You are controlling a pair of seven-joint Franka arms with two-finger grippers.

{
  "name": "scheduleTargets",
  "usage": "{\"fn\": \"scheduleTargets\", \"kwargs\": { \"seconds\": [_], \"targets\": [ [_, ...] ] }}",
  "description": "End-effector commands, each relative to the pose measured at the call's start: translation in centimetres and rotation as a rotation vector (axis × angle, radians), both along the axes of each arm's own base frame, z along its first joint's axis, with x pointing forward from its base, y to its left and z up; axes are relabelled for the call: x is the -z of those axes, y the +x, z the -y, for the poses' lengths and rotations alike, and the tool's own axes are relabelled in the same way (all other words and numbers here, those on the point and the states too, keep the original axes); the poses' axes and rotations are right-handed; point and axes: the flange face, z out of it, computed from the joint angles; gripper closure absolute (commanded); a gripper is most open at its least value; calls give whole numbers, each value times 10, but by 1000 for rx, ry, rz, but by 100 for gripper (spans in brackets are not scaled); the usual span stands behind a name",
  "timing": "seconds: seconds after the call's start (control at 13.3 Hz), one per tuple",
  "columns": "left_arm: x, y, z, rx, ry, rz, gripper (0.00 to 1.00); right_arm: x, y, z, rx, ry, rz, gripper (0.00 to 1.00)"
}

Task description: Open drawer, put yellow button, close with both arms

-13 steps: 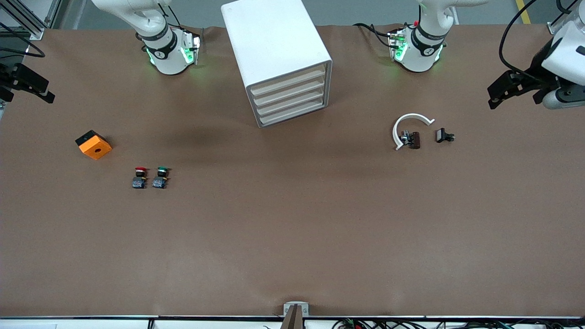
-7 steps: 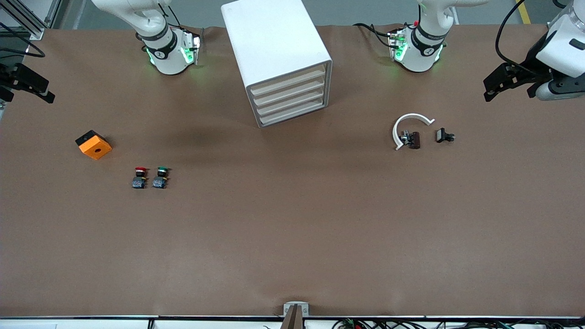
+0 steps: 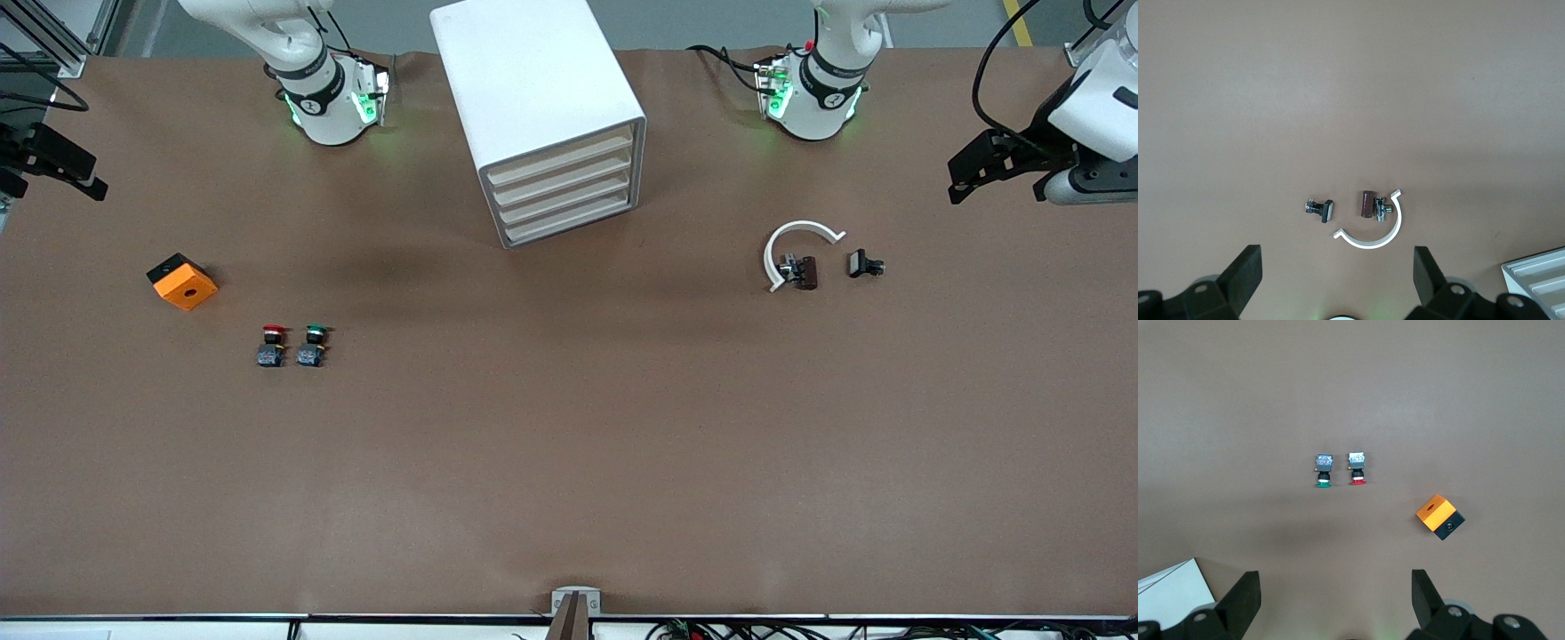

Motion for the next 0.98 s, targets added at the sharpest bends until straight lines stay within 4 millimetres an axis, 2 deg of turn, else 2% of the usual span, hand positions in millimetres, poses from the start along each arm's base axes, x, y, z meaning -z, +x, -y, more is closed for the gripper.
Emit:
{"fn": "scheduleTargets", "kwargs": {
  "seconds": [0.0,0.3,0.68,0.9],
  "targets": [
    [-1,5,-7,-9,-8,7,0,-4,-3,1,-2,-8,1,0],
    [-5,6,-14,-23,-8,11,0,-3,-2,1,-2,-9,-1,0],
    [-1,8,-8,-14,-11,2,0,-3,-2,1,-2,-9,-2,0],
    [-2,6,-4,-71,-9,3,0,-3,-2,0,-4,-9,-2,0]
  ]
}}
